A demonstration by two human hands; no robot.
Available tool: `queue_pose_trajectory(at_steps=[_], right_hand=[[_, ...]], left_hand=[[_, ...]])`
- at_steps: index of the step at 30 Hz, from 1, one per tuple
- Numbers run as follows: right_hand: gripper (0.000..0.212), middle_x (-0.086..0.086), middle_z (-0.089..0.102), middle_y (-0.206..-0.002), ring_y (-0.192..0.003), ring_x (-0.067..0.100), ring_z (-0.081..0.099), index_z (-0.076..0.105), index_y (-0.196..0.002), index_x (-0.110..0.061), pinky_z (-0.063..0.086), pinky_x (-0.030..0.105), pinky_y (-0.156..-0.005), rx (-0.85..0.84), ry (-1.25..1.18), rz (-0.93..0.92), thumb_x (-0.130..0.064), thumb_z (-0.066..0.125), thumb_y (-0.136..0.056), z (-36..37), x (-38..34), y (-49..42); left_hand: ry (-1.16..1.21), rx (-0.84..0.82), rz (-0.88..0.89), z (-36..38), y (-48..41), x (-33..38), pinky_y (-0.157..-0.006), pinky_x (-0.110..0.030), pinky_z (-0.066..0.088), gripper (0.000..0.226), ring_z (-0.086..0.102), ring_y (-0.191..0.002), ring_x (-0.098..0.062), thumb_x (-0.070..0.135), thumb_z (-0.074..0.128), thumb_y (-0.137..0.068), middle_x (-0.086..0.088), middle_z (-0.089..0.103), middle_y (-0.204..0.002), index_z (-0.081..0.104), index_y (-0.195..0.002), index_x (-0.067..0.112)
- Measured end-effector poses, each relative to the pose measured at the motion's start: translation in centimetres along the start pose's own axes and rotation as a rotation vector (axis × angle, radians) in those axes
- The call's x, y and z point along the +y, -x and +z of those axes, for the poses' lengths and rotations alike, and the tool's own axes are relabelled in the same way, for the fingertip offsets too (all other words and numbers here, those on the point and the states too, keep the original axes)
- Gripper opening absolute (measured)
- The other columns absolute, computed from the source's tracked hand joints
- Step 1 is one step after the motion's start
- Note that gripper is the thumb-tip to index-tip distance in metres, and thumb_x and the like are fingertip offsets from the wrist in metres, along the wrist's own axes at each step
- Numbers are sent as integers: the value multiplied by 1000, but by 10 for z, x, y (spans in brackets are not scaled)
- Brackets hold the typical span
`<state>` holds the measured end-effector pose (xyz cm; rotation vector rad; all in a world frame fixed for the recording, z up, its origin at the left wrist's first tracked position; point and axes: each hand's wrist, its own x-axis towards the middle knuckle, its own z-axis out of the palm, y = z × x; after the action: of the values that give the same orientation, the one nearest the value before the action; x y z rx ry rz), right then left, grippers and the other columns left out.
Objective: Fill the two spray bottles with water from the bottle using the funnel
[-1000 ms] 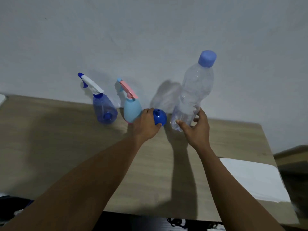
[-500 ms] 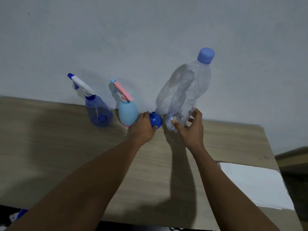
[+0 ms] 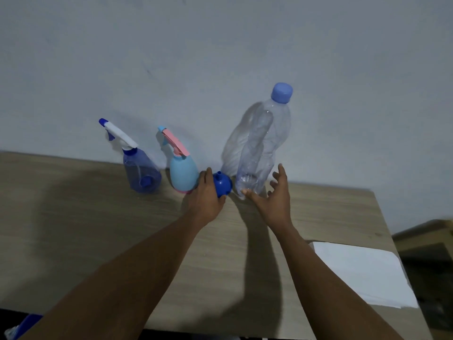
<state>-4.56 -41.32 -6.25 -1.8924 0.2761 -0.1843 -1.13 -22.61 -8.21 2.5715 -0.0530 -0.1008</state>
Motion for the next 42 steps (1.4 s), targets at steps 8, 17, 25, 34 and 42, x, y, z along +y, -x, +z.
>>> queue_pose_trajectory(at_steps=[8,17,25,34,42], right_hand=[[93,6,46,-145,-120,19,53,26,-154,-18,45,30,-100,43,-1,1,-19,82,-80,-26,-15,80],[62,-9,56,-122,-110,4,57,45,-142,-25,49,22,-92,106,105,-1,-24,74,-87,-84,-7,191],[36,-4,65,-104,-90,8,60,62,-124,-19,47,18,-72,379,256,138,-23,71,-90,-184,23,223],[35,5,69,-96,-87,19,63,68,-118,-5,52,35,-79,394,320,360,-31,64,-95,-291,84,197],[28,14,75,-91,-79,23,66,72,-96,1,57,43,-82,211,329,353,-27,71,-90,-317,101,173]], left_hand=[[99,10,-64,-30,89,18,-109,-38,35,86,39,-138,-28,33,72,-82,-10,39,-150,26,-151,12],[118,-104,82,-40,174,62,-96,-25,36,63,52,-126,-19,35,68,-88,-1,52,-141,46,-143,17],[186,-212,144,-2,194,115,-73,-23,42,32,65,-94,-12,42,70,-85,12,67,-100,66,-112,26],[179,-239,-43,57,202,186,-73,-20,35,37,65,-101,-11,52,66,-85,11,72,-104,66,-111,27],[229,-97,-182,109,208,206,-84,-26,48,40,67,-95,-17,57,67,-81,9,73,-90,71,-103,23]])
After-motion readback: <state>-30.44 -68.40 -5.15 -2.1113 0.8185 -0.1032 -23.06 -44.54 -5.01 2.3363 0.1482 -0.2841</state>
